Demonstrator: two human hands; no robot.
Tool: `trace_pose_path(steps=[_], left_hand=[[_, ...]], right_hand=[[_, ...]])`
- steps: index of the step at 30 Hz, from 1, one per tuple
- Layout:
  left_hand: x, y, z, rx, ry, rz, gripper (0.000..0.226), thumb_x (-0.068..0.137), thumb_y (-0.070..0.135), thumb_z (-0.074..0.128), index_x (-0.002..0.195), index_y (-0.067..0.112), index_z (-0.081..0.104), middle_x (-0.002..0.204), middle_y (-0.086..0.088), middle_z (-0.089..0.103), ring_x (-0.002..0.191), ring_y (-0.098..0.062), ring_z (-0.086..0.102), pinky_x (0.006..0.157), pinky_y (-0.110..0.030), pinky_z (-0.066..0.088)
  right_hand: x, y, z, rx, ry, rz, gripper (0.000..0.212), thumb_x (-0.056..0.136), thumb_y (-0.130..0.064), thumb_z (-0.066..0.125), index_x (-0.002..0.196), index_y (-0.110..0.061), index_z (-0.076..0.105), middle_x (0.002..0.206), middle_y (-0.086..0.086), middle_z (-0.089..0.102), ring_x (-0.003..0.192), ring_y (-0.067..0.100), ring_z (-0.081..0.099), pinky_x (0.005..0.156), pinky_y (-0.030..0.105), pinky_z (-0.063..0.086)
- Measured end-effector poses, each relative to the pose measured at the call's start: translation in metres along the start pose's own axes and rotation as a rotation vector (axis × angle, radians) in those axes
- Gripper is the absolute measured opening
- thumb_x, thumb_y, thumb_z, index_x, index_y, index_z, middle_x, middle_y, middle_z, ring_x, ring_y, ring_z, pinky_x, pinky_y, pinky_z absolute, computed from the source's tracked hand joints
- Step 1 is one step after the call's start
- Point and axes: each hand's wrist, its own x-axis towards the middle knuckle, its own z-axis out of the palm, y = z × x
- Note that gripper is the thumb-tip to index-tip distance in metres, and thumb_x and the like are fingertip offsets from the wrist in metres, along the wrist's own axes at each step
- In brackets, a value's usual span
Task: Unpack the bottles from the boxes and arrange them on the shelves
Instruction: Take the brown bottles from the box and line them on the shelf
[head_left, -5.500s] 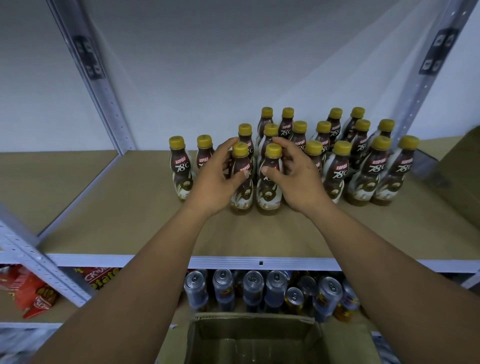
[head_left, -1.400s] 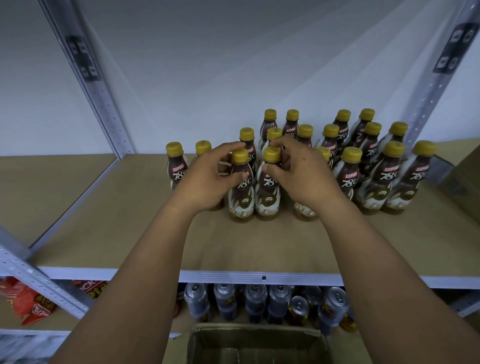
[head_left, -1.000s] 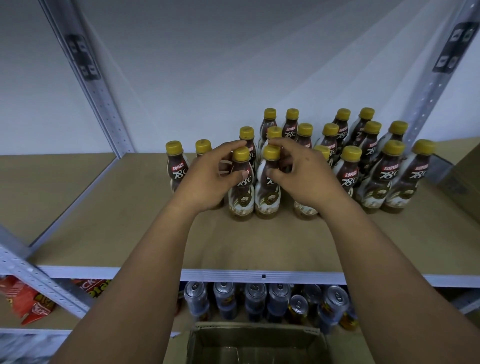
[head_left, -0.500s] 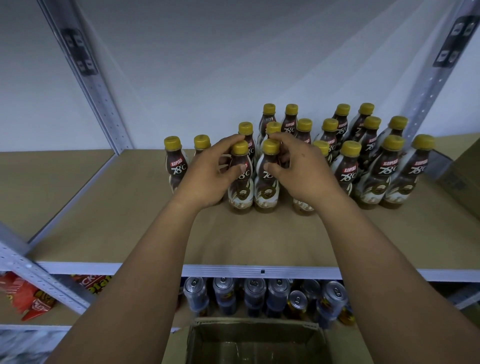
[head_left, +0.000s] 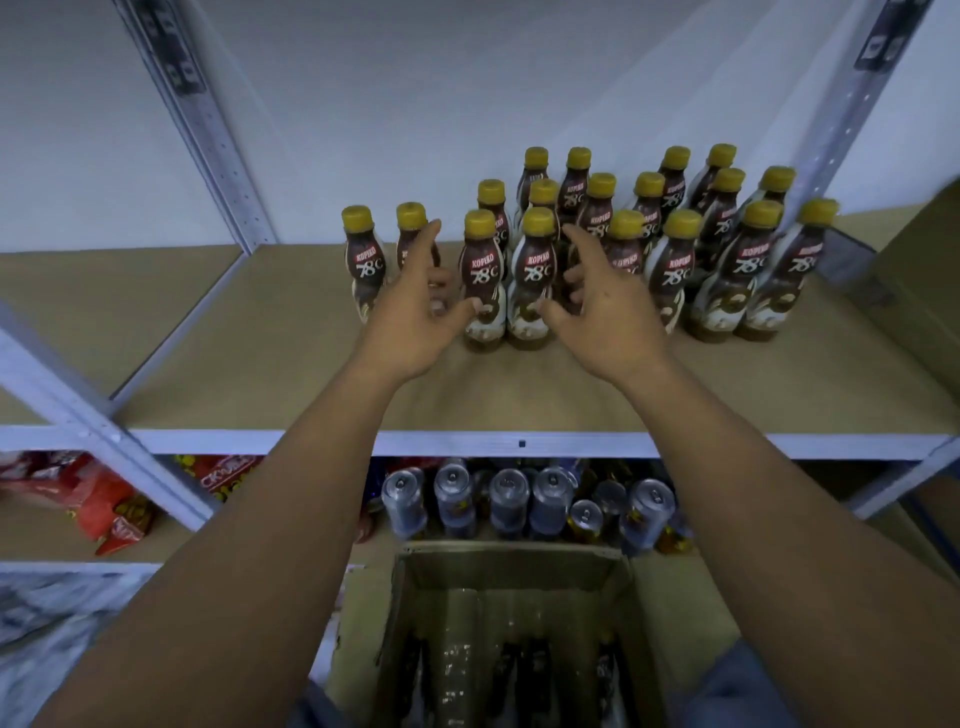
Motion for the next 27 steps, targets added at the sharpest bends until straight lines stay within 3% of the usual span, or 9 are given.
trace_pose_path(steps=[3,5,8,11,13,17,20,24,27], left_hand=[[-0.037,-0.008,0.007,0.082,-0.017,-0.007,0.084,0.092,0.028,0.073,0.159,0.025,0.022,0.114,0.001,0.059,0.106,-0.009,0.06,0.092,-0.027,0.052],[-0.065,-0.013,0.013,0.179,-0.102,0.005,0.073,0.094,0.031,0.069,0.155,0.027,0.032,0.117,0.0,0.059,0.106,-0.016,0.06,0.093,-0.037,0.054],[-0.103,-0.019,0.021,0.36,-0.224,0.066,0.062,0.097,0.033,0.065,0.152,0.02,0.041,0.13,-0.009,0.061,0.116,-0.027,0.059,0.096,-0.044,0.051],[-0.142,-0.023,0.029,0.419,-0.183,0.154,0.054,0.097,0.028,0.065,0.146,0.01,0.05,0.142,-0.014,0.056,0.131,-0.032,0.05,0.106,-0.048,0.045],[-0.171,-0.03,0.036,0.426,-0.148,0.149,0.052,0.097,0.026,0.064,0.145,0.008,0.051,0.143,-0.014,0.054,0.134,-0.032,0.048,0.108,-0.045,0.044],[-0.229,-0.062,0.051,0.348,-0.218,-0.073,0.052,0.098,0.029,0.062,0.147,0.017,0.049,0.139,-0.01,0.059,0.123,-0.029,0.057,0.096,-0.045,0.051],[-0.26,-0.089,0.064,0.249,-0.325,-0.275,0.051,0.096,0.021,0.065,0.146,0.018,0.051,0.128,-0.011,0.066,0.112,-0.03,0.064,0.082,-0.032,0.049],[-0.275,-0.12,0.087,0.153,-0.46,-0.557,0.054,0.094,0.018,0.069,0.145,0.008,0.051,0.137,-0.016,0.06,0.124,-0.031,0.059,0.101,-0.033,0.045],[-0.282,-0.143,0.103,-0.011,-0.52,-0.751,0.054,0.094,0.019,0.071,0.143,0.014,0.049,0.105,-0.012,0.067,0.091,-0.021,0.064,0.078,-0.024,0.052]], right_hand=[[-0.038,0.0,0.009,-0.127,-0.093,0.043,0.061,0.09,-0.042,0.065,0.146,-0.027,0.044,0.124,0.009,0.064,0.109,0.031,0.063,0.084,0.044,0.055],[-0.067,-0.005,0.016,-0.197,-0.204,0.068,0.052,0.092,-0.042,0.063,0.14,-0.025,0.052,0.129,0.008,0.061,0.114,0.032,0.06,0.087,0.043,0.054],[-0.108,-0.01,0.026,-0.243,-0.28,0.034,0.051,0.095,-0.042,0.063,0.139,-0.017,0.057,0.134,0.009,0.06,0.122,0.032,0.054,0.097,0.042,0.048],[-0.145,-0.008,0.036,-0.303,-0.269,-0.01,0.055,0.093,-0.042,0.065,0.138,-0.011,0.058,0.145,0.014,0.053,0.136,0.036,0.044,0.113,0.048,0.038],[-0.173,-0.005,0.042,-0.249,-0.227,0.007,0.052,0.092,-0.037,0.067,0.135,-0.008,0.061,0.148,0.016,0.05,0.14,0.038,0.04,0.115,0.05,0.037],[-0.227,0.0,0.057,-0.185,-0.34,0.17,0.048,0.098,-0.04,0.06,0.14,-0.016,0.056,0.14,0.009,0.056,0.129,0.03,0.05,0.099,0.043,0.048],[-0.249,0.015,0.074,-0.062,-0.492,0.392,0.053,0.099,-0.047,0.059,0.145,-0.024,0.05,0.14,0.005,0.057,0.116,0.031,0.059,0.087,0.044,0.053],[-0.264,0.035,0.099,0.191,-0.581,0.724,0.05,0.098,-0.037,0.065,0.143,-0.018,0.051,0.134,0.004,0.06,0.119,0.026,0.059,0.092,0.031,0.048],[-0.279,0.056,0.121,0.228,-0.666,0.859,0.051,0.098,-0.029,0.066,0.145,-0.015,0.05,0.134,0.008,0.059,0.116,0.025,0.059,0.095,0.033,0.049]])
